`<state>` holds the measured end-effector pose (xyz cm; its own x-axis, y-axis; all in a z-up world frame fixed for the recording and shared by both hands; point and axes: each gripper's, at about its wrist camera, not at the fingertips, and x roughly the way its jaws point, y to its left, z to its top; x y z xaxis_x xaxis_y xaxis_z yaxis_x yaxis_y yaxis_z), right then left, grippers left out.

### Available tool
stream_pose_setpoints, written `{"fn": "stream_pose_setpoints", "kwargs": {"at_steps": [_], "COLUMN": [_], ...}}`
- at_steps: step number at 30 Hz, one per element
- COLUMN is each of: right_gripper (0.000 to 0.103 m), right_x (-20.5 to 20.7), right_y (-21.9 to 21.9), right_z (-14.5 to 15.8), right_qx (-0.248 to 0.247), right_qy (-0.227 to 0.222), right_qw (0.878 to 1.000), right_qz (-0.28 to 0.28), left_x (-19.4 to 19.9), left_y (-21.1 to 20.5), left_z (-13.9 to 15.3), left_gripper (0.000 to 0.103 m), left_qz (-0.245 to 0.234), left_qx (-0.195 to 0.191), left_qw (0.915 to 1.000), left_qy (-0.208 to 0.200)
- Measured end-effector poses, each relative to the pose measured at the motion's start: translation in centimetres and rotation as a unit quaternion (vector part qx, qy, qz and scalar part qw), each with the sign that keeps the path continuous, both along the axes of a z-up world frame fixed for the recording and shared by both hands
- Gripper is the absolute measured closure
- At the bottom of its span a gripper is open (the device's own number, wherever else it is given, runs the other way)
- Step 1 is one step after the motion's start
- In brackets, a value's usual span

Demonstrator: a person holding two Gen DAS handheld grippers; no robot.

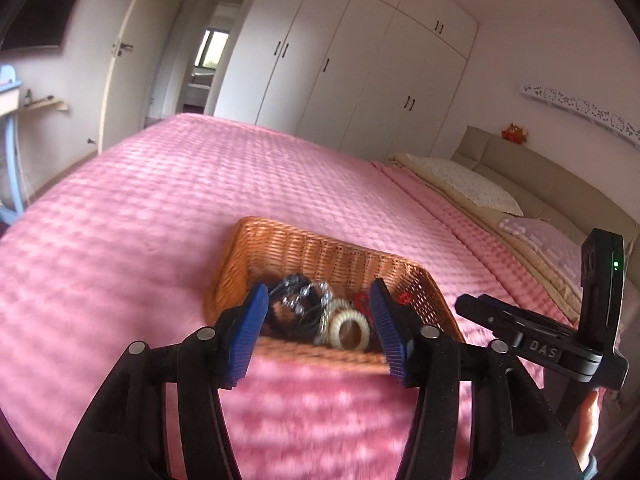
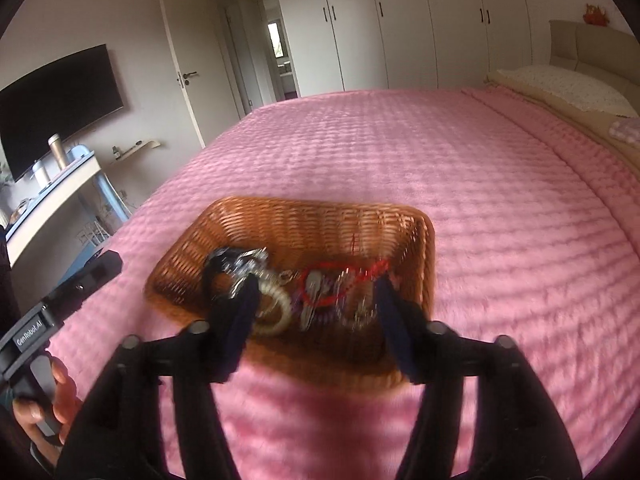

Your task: Organize jewelry

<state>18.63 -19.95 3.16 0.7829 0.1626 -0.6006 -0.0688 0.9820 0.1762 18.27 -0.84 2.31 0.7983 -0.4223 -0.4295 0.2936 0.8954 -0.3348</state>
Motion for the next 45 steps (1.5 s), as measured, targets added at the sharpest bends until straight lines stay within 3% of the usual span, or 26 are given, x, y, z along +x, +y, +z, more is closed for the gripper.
{"fn": "stream_pose_setpoints", "kwargs": {"at_steps": [5, 12, 17, 19, 25, 36, 45], "right_gripper": [0.040, 0.035, 0.034, 0.029, 0.025, 0.022, 0.015], "right_x": [-5.2, -12.2, -15.2, -16.4, -16.2, -15.4, -15.7], "right_y": [1.1, 2.7, 4.5, 5.0, 5.1, 5.1, 5.0], "right_z": [0.5, -0.9, -2.4, -2.8, -4.2, -5.5, -5.4], "right_qx": [-0.005, -0.029, -0.089, -0.109, -0.119, -0.106, -0.105], "right_qy": [-0.011, -0.057, -0.101, -0.129, -0.128, -0.108, -0.117], "right_qw": [1.000, 0.998, 0.990, 0.985, 0.983, 0.987, 0.986], "right_qz": [0.013, -0.010, -0.037, -0.047, -0.049, -0.044, -0.051], "left_x": [-5.2, -12.4, -16.0, -16.8, -17.3, -17.0, -17.6], "left_y": [1.7, 1.3, 1.2, 1.3, -0.3, -1.1, -0.4], "left_z": [0.7, -0.9, -2.8, -3.1, -4.0, -5.0, -4.7], "left_gripper": [0.044, 0.031, 0.026, 0.025, 0.018, 0.013, 0.009], "left_qz": [0.017, 0.048, 0.106, 0.120, 0.149, 0.151, 0.174], "left_qx": [0.013, 0.080, 0.097, 0.100, 0.147, 0.171, 0.156], "left_qw": [0.9998, 0.9953, 0.9874, 0.9838, 0.9705, 0.9680, 0.9654], "left_qy": [-0.007, -0.025, -0.067, -0.088, -0.121, -0.106, -0.115]}}
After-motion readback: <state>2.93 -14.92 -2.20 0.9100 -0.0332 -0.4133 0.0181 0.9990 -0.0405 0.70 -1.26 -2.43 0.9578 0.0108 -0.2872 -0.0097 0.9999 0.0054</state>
